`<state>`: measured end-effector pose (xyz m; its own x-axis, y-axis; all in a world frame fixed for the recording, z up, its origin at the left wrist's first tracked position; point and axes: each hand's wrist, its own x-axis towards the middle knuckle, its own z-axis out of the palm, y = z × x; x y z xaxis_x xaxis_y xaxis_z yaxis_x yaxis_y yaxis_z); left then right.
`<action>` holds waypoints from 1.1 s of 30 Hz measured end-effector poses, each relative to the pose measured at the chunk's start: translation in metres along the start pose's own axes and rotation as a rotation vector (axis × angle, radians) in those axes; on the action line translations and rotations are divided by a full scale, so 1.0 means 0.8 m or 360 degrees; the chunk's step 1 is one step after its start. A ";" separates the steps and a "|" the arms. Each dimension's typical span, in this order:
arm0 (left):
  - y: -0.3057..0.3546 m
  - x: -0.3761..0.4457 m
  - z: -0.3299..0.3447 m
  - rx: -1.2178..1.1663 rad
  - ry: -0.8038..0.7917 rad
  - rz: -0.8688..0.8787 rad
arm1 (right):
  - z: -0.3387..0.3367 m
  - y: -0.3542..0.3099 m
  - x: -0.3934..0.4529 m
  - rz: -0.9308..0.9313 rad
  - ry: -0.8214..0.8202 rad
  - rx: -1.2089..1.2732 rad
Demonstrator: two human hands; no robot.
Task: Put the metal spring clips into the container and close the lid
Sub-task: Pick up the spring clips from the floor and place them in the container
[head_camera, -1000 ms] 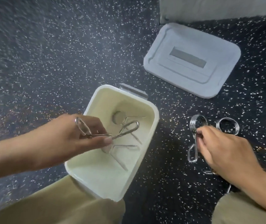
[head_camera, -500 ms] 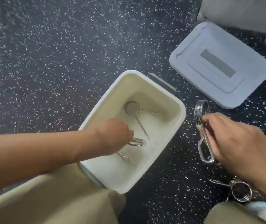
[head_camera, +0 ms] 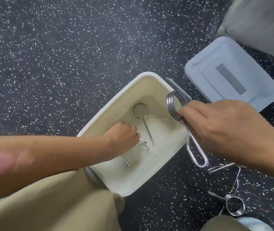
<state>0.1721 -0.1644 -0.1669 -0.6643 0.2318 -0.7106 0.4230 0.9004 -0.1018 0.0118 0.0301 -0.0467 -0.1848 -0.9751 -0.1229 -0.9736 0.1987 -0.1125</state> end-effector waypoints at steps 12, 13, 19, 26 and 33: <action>-0.024 -0.059 -0.019 -0.0523 0.0306 -0.0121 | 0.056 -0.046 0.089 0.1200 -0.0316 0.2180; -0.026 -0.068 -0.021 -0.0568 0.0331 -0.0129 | 0.068 -0.052 0.095 0.1356 -0.0401 0.2373; -0.023 -0.104 -0.022 -0.0745 0.0462 -0.0172 | 0.122 -0.075 0.126 0.1546 -0.0445 0.2853; -0.022 -0.111 -0.017 -0.0844 0.0432 -0.0170 | 0.138 -0.082 0.153 0.1816 -0.0161 0.3007; -0.025 -0.110 -0.024 -0.0844 0.0384 -0.0180 | 0.132 -0.088 0.167 0.1944 -0.0133 0.2483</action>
<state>0.2107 -0.1957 -0.0891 -0.8348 0.1452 -0.5311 0.0173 0.9710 0.2383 0.0701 -0.1034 -0.1590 -0.4940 -0.2807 -0.8229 0.5924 0.5841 -0.5549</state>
